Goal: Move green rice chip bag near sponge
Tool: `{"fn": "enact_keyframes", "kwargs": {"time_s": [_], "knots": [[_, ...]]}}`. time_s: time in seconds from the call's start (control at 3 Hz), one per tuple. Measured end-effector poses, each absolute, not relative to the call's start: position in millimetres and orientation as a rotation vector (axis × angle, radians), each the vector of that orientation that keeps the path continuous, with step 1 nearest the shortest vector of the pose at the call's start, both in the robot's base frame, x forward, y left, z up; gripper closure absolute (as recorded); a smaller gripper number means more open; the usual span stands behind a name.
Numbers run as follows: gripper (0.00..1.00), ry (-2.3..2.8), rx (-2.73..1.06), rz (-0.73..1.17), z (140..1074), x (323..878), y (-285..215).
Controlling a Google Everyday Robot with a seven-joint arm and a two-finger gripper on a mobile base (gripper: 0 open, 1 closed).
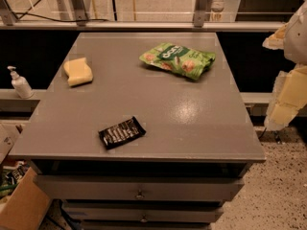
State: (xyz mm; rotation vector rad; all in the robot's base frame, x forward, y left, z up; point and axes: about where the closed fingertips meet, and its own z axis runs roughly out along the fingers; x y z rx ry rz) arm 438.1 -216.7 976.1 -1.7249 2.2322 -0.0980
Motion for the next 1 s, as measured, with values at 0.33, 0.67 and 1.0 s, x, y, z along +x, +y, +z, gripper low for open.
{"fn": "enact_keyframes", "kwargs": {"time_s": [0.33,0.67,1.0], "knots": [[0.0,2.232,-1.725,-0.098,976.1,438.1,-216.7],[0.0,2.231,-1.722,-0.097,975.4,439.6,-216.0],[0.0,2.199,-1.638,-0.071,954.9,479.8,-197.4]]}}
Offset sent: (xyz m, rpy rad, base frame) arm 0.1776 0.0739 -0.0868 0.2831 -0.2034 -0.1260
